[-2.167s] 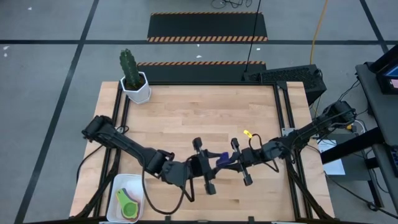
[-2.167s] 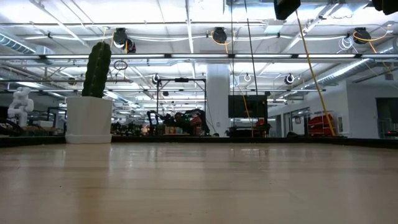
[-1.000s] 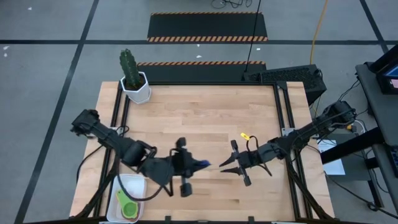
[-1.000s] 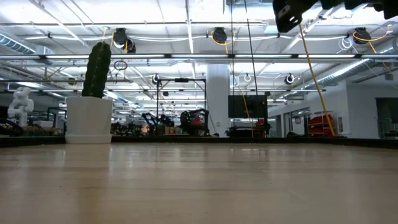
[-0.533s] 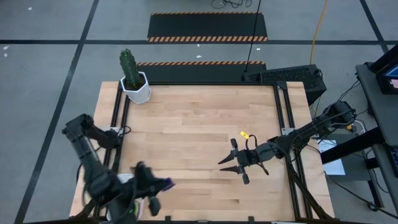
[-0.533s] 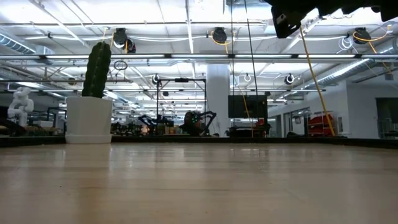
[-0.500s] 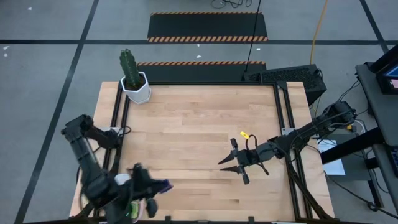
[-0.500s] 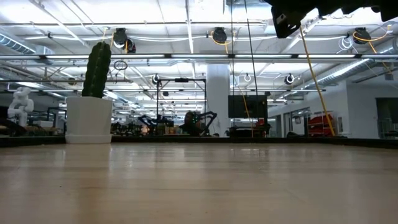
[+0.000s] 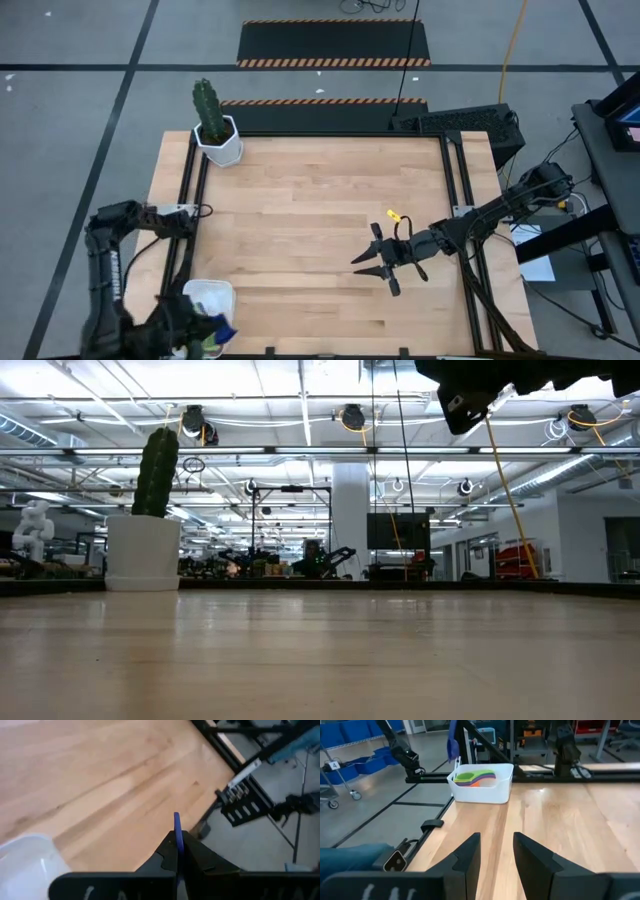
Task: Nest measuring cups in basket
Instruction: Stack the dark blue measuring cup on top of the green measuring cup into the white bin
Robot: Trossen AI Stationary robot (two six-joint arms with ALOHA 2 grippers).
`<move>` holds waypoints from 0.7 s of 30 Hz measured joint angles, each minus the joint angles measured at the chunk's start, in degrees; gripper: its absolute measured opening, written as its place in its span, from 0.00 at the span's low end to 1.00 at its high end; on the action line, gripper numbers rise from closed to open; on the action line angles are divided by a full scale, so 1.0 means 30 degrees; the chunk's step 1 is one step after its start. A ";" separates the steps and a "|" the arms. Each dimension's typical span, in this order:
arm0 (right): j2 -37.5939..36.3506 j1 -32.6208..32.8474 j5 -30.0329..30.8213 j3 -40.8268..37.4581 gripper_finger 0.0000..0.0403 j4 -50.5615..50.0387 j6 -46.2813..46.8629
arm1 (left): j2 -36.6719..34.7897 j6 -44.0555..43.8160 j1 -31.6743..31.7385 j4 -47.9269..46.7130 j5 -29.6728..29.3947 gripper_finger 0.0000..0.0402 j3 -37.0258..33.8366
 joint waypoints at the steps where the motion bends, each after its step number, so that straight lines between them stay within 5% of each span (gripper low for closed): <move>1: 0.0000 0.0001 -0.0004 0.0000 0.27 -0.0100 0.0259 | 0.0008 -0.0125 -0.0260 -0.0060 0.0103 0.01 0.0000; 14: 0.0000 0.0511 0.0021 0.0000 0.27 -0.0438 0.1247 | -0.0215 -0.0201 -0.0118 0.0290 0.2099 0.02 -0.0962; 21: 0.0000 0.0518 0.0004 0.0000 0.27 -0.0579 0.1167 | -0.0240 -0.0192 -0.0182 0.3088 0.2546 0.02 -0.2658</move>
